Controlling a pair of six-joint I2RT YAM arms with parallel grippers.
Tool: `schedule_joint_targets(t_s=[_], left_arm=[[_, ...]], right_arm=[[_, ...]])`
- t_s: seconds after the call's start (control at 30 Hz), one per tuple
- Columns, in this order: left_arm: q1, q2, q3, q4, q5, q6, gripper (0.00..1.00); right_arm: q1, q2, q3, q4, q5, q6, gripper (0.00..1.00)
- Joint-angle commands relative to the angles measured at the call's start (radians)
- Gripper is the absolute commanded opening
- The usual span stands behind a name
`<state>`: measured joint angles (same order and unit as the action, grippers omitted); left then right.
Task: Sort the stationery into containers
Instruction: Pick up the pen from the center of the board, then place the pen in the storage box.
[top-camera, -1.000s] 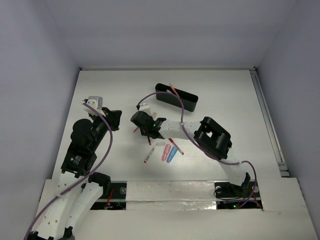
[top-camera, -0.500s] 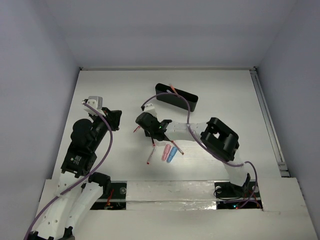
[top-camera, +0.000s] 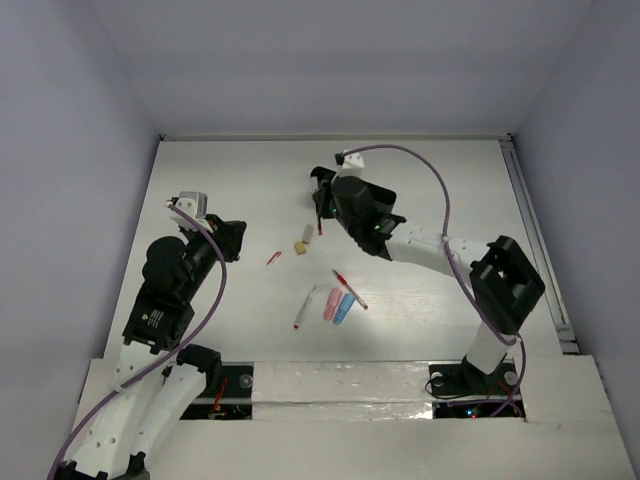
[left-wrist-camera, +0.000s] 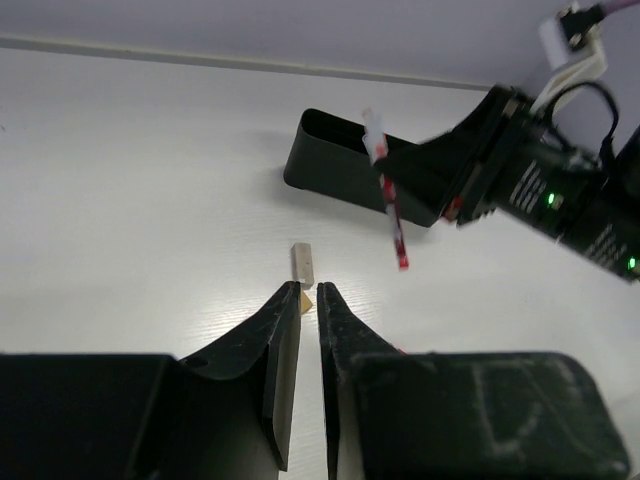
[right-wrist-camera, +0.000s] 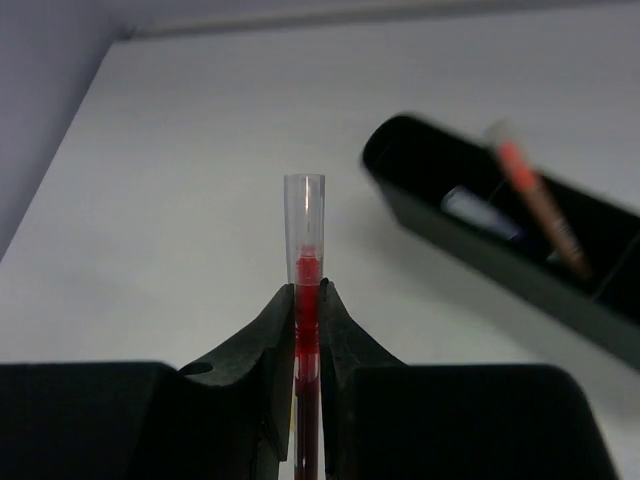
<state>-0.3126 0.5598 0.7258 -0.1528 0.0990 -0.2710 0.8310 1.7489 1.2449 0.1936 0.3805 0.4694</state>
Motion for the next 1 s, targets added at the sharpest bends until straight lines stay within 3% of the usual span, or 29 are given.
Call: schedule_joint_targets(t_s=[0.0, 0.27, 0.5, 0.97], left_arm=[[0.003, 0.008, -0.005, 0.061, 0.025, -0.005, 0.11], [0.003, 0.028, -0.005, 0.065, 0.041, -0.013, 0.12], [0.003, 0.052, 0.000, 0.067, 0.048, -0.013, 0.14], [0.003, 0.074, 0.001, 0.070, 0.056, -0.007, 0.15]], right_arm=[[-0.076, -0.042, -0.019, 0.214, 0.052, -0.162, 0.00], [-0.246, 0.066, 0.001, 0.504, -0.026, -0.457, 0.00], [-0.280, 0.196, 0.062, 0.581, -0.057, -0.635, 0.00], [-0.280, 0.273, 0.070, 0.642, -0.080, -0.637, 0.00]])
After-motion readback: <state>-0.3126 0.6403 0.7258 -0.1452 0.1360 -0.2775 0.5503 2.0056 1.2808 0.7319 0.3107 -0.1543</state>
